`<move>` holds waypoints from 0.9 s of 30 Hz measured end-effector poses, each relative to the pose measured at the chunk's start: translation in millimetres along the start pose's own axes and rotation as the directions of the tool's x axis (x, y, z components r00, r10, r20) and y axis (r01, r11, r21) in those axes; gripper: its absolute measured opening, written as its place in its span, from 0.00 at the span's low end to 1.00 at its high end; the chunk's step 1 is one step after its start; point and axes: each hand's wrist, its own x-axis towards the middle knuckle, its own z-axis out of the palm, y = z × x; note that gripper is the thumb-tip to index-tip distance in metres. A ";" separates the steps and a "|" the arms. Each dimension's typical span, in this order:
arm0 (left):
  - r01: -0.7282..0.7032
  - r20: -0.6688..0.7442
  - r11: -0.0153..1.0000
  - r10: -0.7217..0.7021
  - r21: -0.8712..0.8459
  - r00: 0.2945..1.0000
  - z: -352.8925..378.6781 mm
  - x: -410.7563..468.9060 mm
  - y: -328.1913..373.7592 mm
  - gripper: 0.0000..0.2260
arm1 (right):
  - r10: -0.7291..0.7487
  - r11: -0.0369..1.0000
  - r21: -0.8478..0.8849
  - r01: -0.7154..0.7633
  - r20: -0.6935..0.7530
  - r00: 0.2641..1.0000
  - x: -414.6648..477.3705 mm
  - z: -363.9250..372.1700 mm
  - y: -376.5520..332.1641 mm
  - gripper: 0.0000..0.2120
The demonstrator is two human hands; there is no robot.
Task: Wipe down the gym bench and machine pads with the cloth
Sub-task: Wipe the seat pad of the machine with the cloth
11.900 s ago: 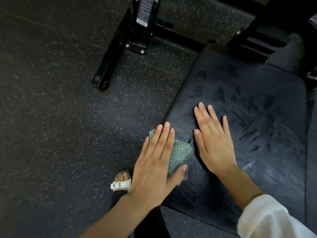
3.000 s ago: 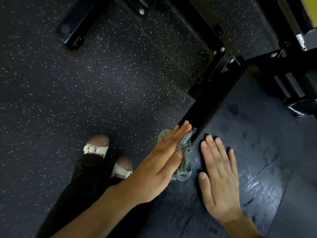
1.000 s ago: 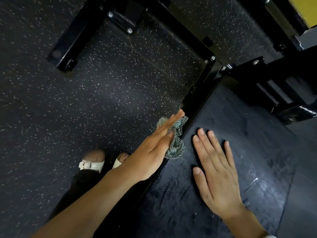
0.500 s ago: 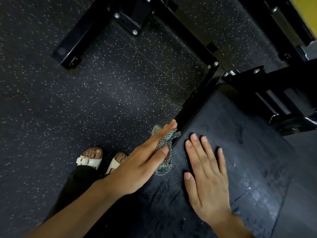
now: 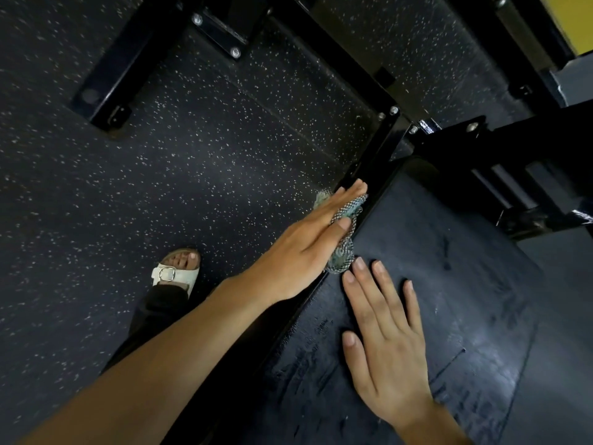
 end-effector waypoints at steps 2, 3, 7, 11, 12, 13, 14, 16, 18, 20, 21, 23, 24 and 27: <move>0.001 0.016 1.000 -0.001 0.014 1.000 -2.2 -8.2 -2.4 0.20 | 0.002 1.000 0.003 -0.002 -0.002 1.000 -0.2 0.4 -0.2 0.26; -0.001 0.023 1.000 0.000 0.018 1.000 -3.5 -13.4 -3.5 0.20 | 0.001 1.000 -0.001 -0.001 -0.004 1.000 -0.2 0.6 0.0 0.26; 0.005 0.067 0.999 -0.009 0.051 0.998 -9.8 -37.8 -7.7 0.21 | 0.006 1.000 0.003 -0.006 -0.008 1.000 -0.7 0.4 0.1 0.26; -0.014 0.068 0.999 0.011 0.049 0.998 -11.3 -62.7 -12.0 0.23 | 0.008 1.000 0.004 -0.008 -0.015 1.000 -0.6 0.5 -0.6 0.26; -0.019 0.062 0.999 0.016 0.051 0.998 -10.5 -66.5 -12.6 0.23 | 0.007 1.000 0.003 -0.007 -0.016 1.000 -0.6 0.5 -0.4 0.26; -0.022 0.054 0.998 0.019 0.058 0.998 -9.6 -68.2 -13.2 0.22 | 0.007 1.000 0.003 -0.007 -0.018 1.000 -0.7 0.3 -0.2 0.26; -0.026 0.046 0.997 0.023 0.069 0.999 -8.6 -68.2 -13.5 0.22 | 0.007 1.000 0.005 -0.007 -0.019 1.000 -0.7 0.1 -0.3 0.26; -0.039 0.029 0.995 0.037 0.091 0.999 -6.4 -63.9 -13.0 0.22 | 0.007 1.000 0.005 -0.007 -0.019 1.000 -0.8 0.4 -0.7 0.26; -0.056 0.014 0.993 0.055 0.105 0.998 -3.9 -55.5 -11.1 0.22 | 0.011 1.000 0.004 -0.011 -0.019 1.000 -0.8 0.7 -1.0 0.26; -0.065 0.012 0.989 0.064 0.134 0.998 -2.3 -44.5 -8.0 0.23 | 0.012 1.000 0.002 -0.012 -0.022 1.000 0.0 1.3 -0.6 0.26; -0.072 0.014 0.985 0.071 0.157 0.997 -2.1 -38.7 -6.1 0.23 | 0.013 1.000 0.001 -0.013 -0.020 1.000 -0.1 1.4 -0.5 0.26; -0.095 0.019 0.974 0.093 0.207 0.996 -3.1 -25.2 -2.2 0.23 | 0.012 1.000 0.002 -0.012 -0.020 1.000 -0.6 1.5 -0.8 0.26; -0.104 0.026 0.968 0.101 0.228 0.995 -3.8 -17.5 -0.2 0.23 | 0.011 1.000 0.005 -0.011 -0.021 1.000 -0.9 1.4 -0.8 0.26; -0.103 0.042 0.963 0.095 0.249 0.995 -5.7 4.9 5.2 0.22 | 0.006 1.000 0.007 -0.006 -0.023 1.000 -0.7 0.7 -0.4 0.26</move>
